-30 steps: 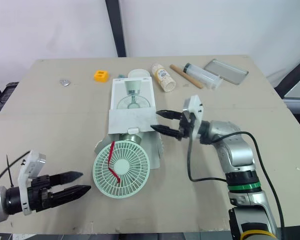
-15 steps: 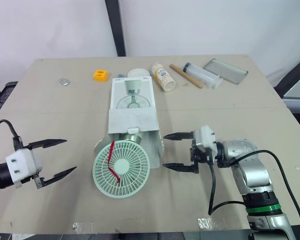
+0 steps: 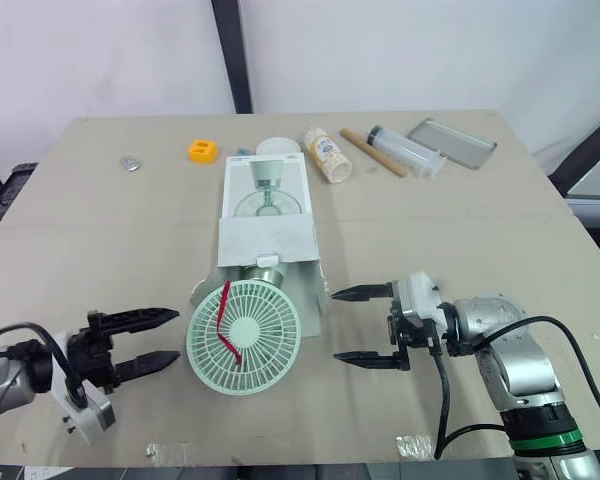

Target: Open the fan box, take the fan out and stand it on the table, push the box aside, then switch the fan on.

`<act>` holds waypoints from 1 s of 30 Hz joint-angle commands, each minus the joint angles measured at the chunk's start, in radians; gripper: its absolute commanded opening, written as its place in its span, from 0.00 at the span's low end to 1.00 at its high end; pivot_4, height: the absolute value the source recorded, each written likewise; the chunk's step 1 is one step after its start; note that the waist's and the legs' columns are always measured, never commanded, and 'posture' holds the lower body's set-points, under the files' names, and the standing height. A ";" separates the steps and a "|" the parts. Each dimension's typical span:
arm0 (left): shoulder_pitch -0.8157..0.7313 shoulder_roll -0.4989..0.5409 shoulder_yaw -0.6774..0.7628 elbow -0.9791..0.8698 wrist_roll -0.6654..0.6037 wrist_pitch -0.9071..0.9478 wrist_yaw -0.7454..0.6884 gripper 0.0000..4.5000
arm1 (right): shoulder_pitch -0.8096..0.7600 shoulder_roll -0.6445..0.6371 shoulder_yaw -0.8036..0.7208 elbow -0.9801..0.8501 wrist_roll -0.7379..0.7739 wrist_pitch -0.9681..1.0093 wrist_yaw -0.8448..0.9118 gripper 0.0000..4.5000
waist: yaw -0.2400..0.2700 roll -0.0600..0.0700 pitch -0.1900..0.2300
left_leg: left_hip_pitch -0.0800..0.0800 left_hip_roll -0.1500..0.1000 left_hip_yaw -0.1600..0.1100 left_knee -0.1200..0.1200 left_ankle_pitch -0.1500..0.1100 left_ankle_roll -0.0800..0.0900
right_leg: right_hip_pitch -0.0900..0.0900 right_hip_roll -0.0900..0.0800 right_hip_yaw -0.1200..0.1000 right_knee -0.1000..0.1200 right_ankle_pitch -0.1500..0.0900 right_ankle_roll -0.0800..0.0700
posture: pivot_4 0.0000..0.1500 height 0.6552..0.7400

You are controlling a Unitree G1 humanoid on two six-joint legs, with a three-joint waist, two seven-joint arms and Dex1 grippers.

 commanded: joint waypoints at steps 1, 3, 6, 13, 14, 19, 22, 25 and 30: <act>-0.071 -0.065 -0.007 0.038 0.148 -0.092 0.094 1.00 | 0.019 -0.023 -0.027 -0.113 0.107 0.093 0.006 0.99 | 0.000 0.000 0.000 | -0.001 0.000 0.000 0.001 0.000 0.001 | 0.000 0.000 0.000 0.000 0.000 0.000 | 1.00 1.00; -0.100 -0.081 -0.014 0.061 0.196 -0.103 0.126 1.00 | 0.016 -0.028 -0.023 -0.126 0.117 0.107 0.007 0.99 | 0.000 0.000 0.000 | -0.001 -0.001 0.000 0.003 -0.001 0.001 | 0.001 0.000 -0.001 0.001 0.000 0.001 | 1.00 1.00; -0.129 -0.109 -0.028 0.082 0.278 -0.135 0.168 1.00 | 0.003 -0.028 -0.018 -0.123 0.104 0.103 0.006 0.99 | 0.000 -0.001 -0.001 | 0.000 -0.001 0.000 0.004 -0.001 0.001 | 0.001 0.000 -0.001 0.002 0.001 0.001 | 1.00 1.00; -0.211 -0.184 -0.031 0.085 0.496 -0.166 0.316 1.00 | -0.012 -0.021 -0.006 -0.111 0.080 0.099 -0.003 0.99 | 0.000 -0.002 -0.001 | 0.000 -0.002 0.000 0.006 -0.001 0.001 | 0.000 -0.001 -0.001 0.006 0.001 0.001 | 1.00 1.00; -0.224 -0.193 -0.035 0.079 0.523 -0.159 0.341 1.00 | -0.012 -0.021 -0.004 -0.110 0.076 0.097 -0.005 0.99 | 0.001 -0.002 -0.001 | 0.000 -0.003 0.000 0.006 -0.001 0.002 | 0.000 -0.001 -0.001 0.006 0.001 0.001 | 1.00 1.00; -0.257 -0.208 -0.064 0.062 0.638 -0.119 0.461 1.00 | -0.015 -0.020 -0.002 -0.105 0.063 0.091 -0.015 0.99 | 0.000 -0.004 -0.002 | 0.000 -0.004 0.000 0.006 0.000 0.002 | 0.000 -0.001 -0.001 0.009 0.001 0.001 | 1.00 1.00; -0.260 -0.198 -0.091 0.052 0.678 -0.103 0.524 1.00 | -0.015 -0.022 -0.001 -0.103 0.055 0.088 -0.016 0.99 | 0.000 -0.004 -0.002 | 0.000 -0.004 0.001 0.007 0.000 0.002 | -0.001 -0.001 -0.001 0.011 0.001 0.001 | 1.00 1.00; -0.267 -0.183 -0.115 0.027 0.681 -0.092 0.565 0.94 | -0.012 -0.023 0.000 -0.099 0.047 0.084 -0.016 1.00 | 0.001 -0.004 -0.003 | 0.000 -0.004 0.001 0.007 0.000 0.002 | -0.001 -0.002 -0.001 0.012 0.001 0.001 | 1.00 1.00; -0.273 -0.148 -0.155 0.005 0.685 -0.073 0.609 0.61 | -0.007 -0.020 0.003 -0.092 0.033 0.075 -0.015 1.00 | 0.001 -0.005 -0.003 | 0.000 -0.004 0.001 0.007 0.000 0.002 | -0.001 -0.003 -0.001 0.012 0.001 0.001 | 1.00 1.00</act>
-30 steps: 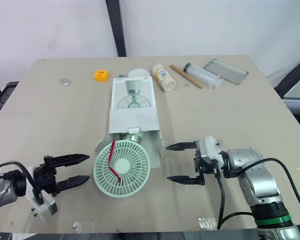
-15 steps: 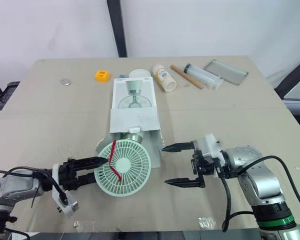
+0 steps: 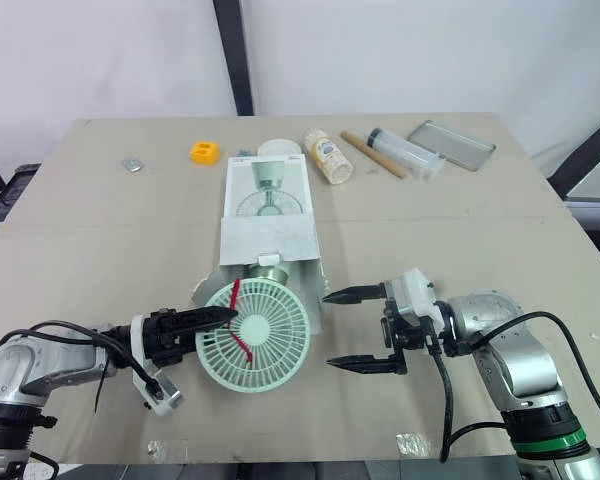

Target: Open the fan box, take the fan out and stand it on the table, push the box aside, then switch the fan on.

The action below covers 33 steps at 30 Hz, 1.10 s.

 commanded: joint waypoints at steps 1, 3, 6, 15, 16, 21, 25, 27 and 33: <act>-0.006 0.032 -0.019 -0.036 -0.004 0.015 0.043 0.54 | 0.002 -0.002 -0.008 -0.009 -0.005 -0.020 0.001 1.00 | 0.000 0.000 0.000 | 0.000 0.000 0.000 0.000 0.000 0.000 | 0.000 0.000 0.000 0.000 0.000 0.000 | 1.00 1.00; -0.006 0.044 -0.033 -0.040 0.000 0.026 0.058 0.43 | 0.004 0.002 -0.005 -0.007 -0.010 -0.025 0.000 1.00 | 0.000 0.000 0.000 | 0.000 0.000 0.000 0.000 0.000 0.000 | 0.000 0.000 0.000 0.000 0.000 0.000 | 1.00 1.00; -0.004 0.059 -0.054 -0.042 0.008 0.043 0.077 0.43 | 0.007 0.007 -0.002 -0.005 -0.017 -0.030 -0.002 1.00 | 0.000 0.000 0.000 | 0.000 0.000 0.001 0.000 0.000 0.000 | 0.000 0.001 0.000 0.000 0.000 0.000 | 1.00 1.00; -0.007 0.143 -0.173 0.021 -0.383 0.211 -0.082 0.43 | 0.003 0.021 -0.010 0.035 -0.040 -0.058 -0.013 1.00 | -0.001 -0.001 -0.001 | 0.000 0.000 0.000 0.001 0.000 0.000 | 0.000 0.000 0.001 0.001 0.000 0.000 | 1.00 1.00; -0.005 0.162 -0.195 0.014 -0.474 0.252 -0.128 0.43 | -0.004 0.025 -0.014 0.049 -0.043 -0.064 -0.016 1.00 | -0.001 -0.001 -0.001 | 0.000 0.000 0.000 0.002 0.000 0.000 | 0.000 0.000 0.001 0.002 0.000 0.000 | 1.00 1.00; 0.036 0.216 -0.278 -0.111 -0.939 0.580 -0.374 0.43 | -0.044 0.045 -0.024 0.106 -0.051 -0.089 -0.037 1.00 | -0.002 0.000 -0.002 | 0.000 0.001 0.000 0.002 0.000 0.000 | 0.000 0.000 0.001 0.002 0.000 0.000 | 1.00 1.00; 0.054 0.215 -0.256 -0.223 -1.176 0.833 -0.483 0.43 | -0.060 0.051 -0.018 0.126 -0.056 -0.098 -0.040 1.00 | -0.002 0.001 -0.003 | 0.000 0.001 0.000 0.003 0.000 0.000 | 0.000 0.000 0.001 0.003 0.000 0.000 | 1.00 1.00; 0.051 0.197 -0.233 -0.263 -1.277 0.958 -0.500 0.43 | -0.065 0.055 -0.014 0.131 -0.058 -0.101 -0.043 1.00 | -0.002 0.001 -0.003 | 0.000 0.001 0.000 0.004 0.000 0.000 | 0.001 0.001 0.001 0.003 0.000 0.000 | 1.00 1.00; -0.009 0.160 -0.170 -0.357 -1.546 1.320 -0.527 0.43 | -0.083 0.075 -0.005 0.142 -0.070 -0.108 -0.050 1.00 | -0.002 0.002 -0.003 | 0.001 0.002 -0.001 0.011 -0.001 0.002 | 0.004 0.005 0.001 0.004 0.000 0.000 | 1.00 1.00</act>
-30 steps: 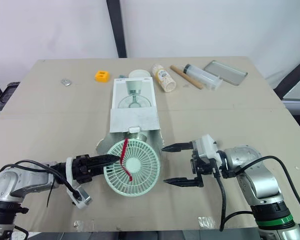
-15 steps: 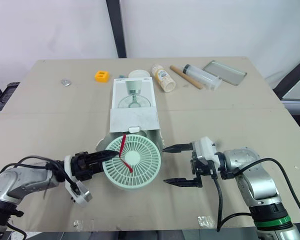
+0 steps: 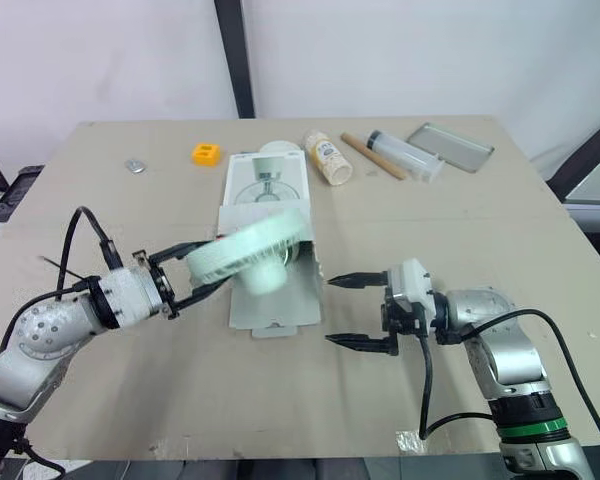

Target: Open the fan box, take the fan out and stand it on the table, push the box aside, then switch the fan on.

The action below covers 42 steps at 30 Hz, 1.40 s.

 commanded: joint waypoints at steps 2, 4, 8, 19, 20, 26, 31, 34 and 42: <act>-0.045 -0.032 0.068 -0.054 -0.225 0.295 0.010 0.43 | -0.017 0.013 -0.004 -0.001 -0.003 -0.019 -0.007 1.00 | 0.000 0.000 0.000 | 0.000 0.000 0.000 0.001 -0.002 0.004 | 0.001 0.001 0.000 0.000 0.001 0.001 | 1.00 1.00; -0.072 -0.045 0.111 -0.069 -0.322 0.400 0.029 0.43 | -0.026 0.025 -0.009 0.005 -0.001 -0.016 -0.021 1.00 | 0.000 0.000 0.000 | 0.000 0.000 0.000 0.002 -0.003 0.005 | 0.001 0.001 0.000 0.000 0.001 0.001 | 1.00 1.00; -0.114 -0.042 0.181 -0.095 -0.467 0.573 0.043 0.43 | -0.059 0.069 -0.033 0.014 0.025 0.035 -0.099 1.00 | -0.002 0.000 0.000 | 0.000 0.000 0.000 0.002 0.000 0.000 | 0.000 0.001 0.001 0.000 0.001 0.001 | 1.00 1.00; -0.105 0.045 0.372 -0.201 -0.647 0.825 0.068 0.43 | -0.072 0.112 -0.016 0.021 0.009 0.023 -0.135 1.00 | -0.002 0.000 0.000 | -0.002 0.000 0.000 0.002 0.000 0.000 | -0.003 -0.002 0.002 0.000 0.001 0.001 | 1.00 1.00; -0.103 0.059 0.399 -0.218 -0.681 0.853 0.089 0.43 | -0.073 0.112 -0.011 0.020 0.010 0.021 -0.125 1.00 | -0.002 0.000 0.000 | -0.002 0.000 0.000 0.002 0.000 0.000 | -0.003 -0.002 0.002 0.000 0.001 0.001 | 1.00 1.00; -0.019 0.092 0.561 -0.339 -0.844 0.956 0.280 0.43 | -0.093 0.121 0.009 0.048 -0.003 0.003 -0.098 1.00 | -0.005 0.000 0.001 | -0.002 -0.001 0.000 0.001 -0.001 0.000 | -0.004 -0.002 0.003 0.000 0.001 0.001 | 1.00 1.00; 0.143 0.111 0.735 -0.451 -1.038 0.969 0.500 0.43 | -0.123 0.133 0.030 0.087 -0.009 -0.004 -0.065 1.00 | -0.010 0.000 0.001 | -0.002 0.000 0.000 0.001 -0.001 0.000 | -0.005 -0.002 0.005 0.000 0.001 0.001 | 1.00 1.00; 0.239 0.132 0.841 -0.484 -1.100 0.966 0.586 0.43 | -0.140 0.146 0.046 0.105 -0.012 -0.007 -0.049 1.00 | -0.013 0.000 0.001 | -0.002 0.000 0.001 0.001 -0.001 -0.001 | -0.005 -0.002 0.006 0.000 0.001 0.001 | 1.00 1.00; 0.452 0.154 1.114 -0.457 -1.237 0.954 0.708 0.43 | -0.180 0.177 0.078 0.151 -0.020 -0.012 -0.010 1.00 | -0.012 0.000 0.001 | -0.002 0.000 0.001 0.000 -0.001 -0.001 | -0.005 -0.001 0.005 -0.001 0.001 0.001 | 1.00 1.00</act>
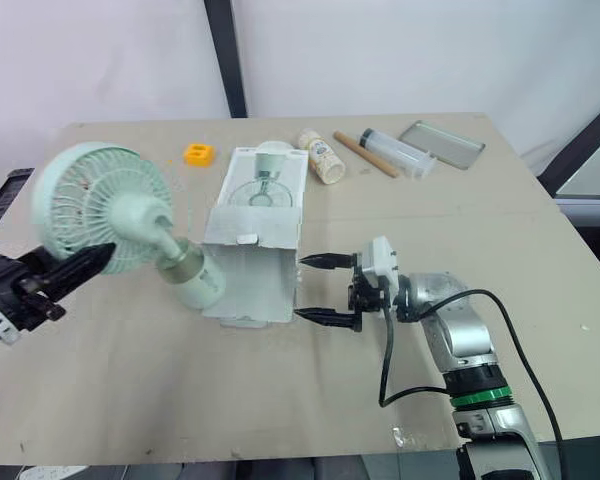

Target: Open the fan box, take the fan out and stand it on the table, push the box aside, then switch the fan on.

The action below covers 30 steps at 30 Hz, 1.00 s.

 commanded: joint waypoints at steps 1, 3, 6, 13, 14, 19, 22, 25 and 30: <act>0.054 0.028 0.134 -0.003 -0.016 -0.023 0.002 0.43 | -0.024 0.009 0.004 0.009 -0.001 -0.020 0.025 1.00 | 0.000 0.000 0.000 | 0.000 0.000 0.000 0.000 0.000 0.000 | 0.000 0.000 0.000 0.000 0.000 0.000 | 1.00 1.00; 0.090 0.015 0.137 0.009 0.004 -0.025 0.019 0.43 | -0.030 0.016 0.009 0.017 -0.005 -0.025 0.031 1.00 | 0.000 0.000 0.000 | 0.000 0.000 0.000 0.000 0.000 0.000 | 0.000 0.000 0.000 0.000 0.000 0.000 | 1.00 1.00; 0.123 0.001 0.128 0.023 0.032 -0.033 0.026 0.43 | -0.031 0.021 0.012 0.017 -0.009 -0.030 0.034 1.00 | 0.000 0.000 0.000 | 0.000 0.000 0.000 0.000 0.000 0.000 | 0.000 0.000 0.000 0.000 0.000 0.000 | 1.00 1.00; 0.145 -0.009 0.108 0.103 0.149 -0.032 -0.006 0.43 | -0.009 0.019 0.001 0.004 -0.014 -0.036 0.032 1.00 | 0.001 0.000 0.000 | 0.000 0.000 0.001 -0.001 0.000 0.000 | 0.000 0.001 0.000 0.000 0.000 0.000 | 1.00 1.00; 0.138 -0.007 0.099 0.114 0.161 -0.033 -0.014 0.43 | -0.004 0.018 0.000 0.001 -0.015 -0.037 0.031 1.00 | 0.002 0.000 0.000 | 0.000 0.000 0.001 -0.001 0.000 0.000 | 0.000 0.000 0.000 0.000 0.000 0.000 | 1.00 1.00; 0.088 -0.001 0.063 0.156 0.192 -0.030 -0.042 0.43 | 0.010 0.018 -0.006 -0.013 -0.015 -0.038 0.016 1.00 | 0.002 0.000 0.000 | 0.000 0.000 0.000 -0.001 0.000 0.000 | 0.000 0.000 0.000 0.000 0.000 0.000 | 1.00 1.00; 0.067 -0.001 0.038 0.179 0.221 -0.021 -0.064 0.43 | 0.021 0.015 -0.006 -0.022 -0.015 -0.040 0.009 1.00 | 0.002 0.000 0.000 | 0.000 0.000 0.000 -0.001 0.000 0.000 | 0.000 0.000 0.000 0.000 0.000 0.000 | 1.00 1.00; 0.059 -0.010 0.019 0.200 0.229 -0.006 -0.082 0.43 | 0.030 0.013 -0.008 -0.032 -0.015 -0.040 0.003 1.00 | 0.002 0.000 0.000 | 0.000 0.000 0.000 -0.001 0.000 0.000 | 0.000 0.000 0.000 0.000 0.000 0.000 | 1.00 1.00; 0.039 -0.017 -0.003 0.223 0.255 -0.005 -0.103 0.81 | 0.038 0.014 -0.005 -0.043 -0.016 -0.038 -0.006 1.00 | 0.002 0.001 0.000 | 0.001 0.000 0.000 -0.001 0.000 -0.001 | 0.000 0.000 0.000 0.000 0.000 0.000 | 1.00 1.00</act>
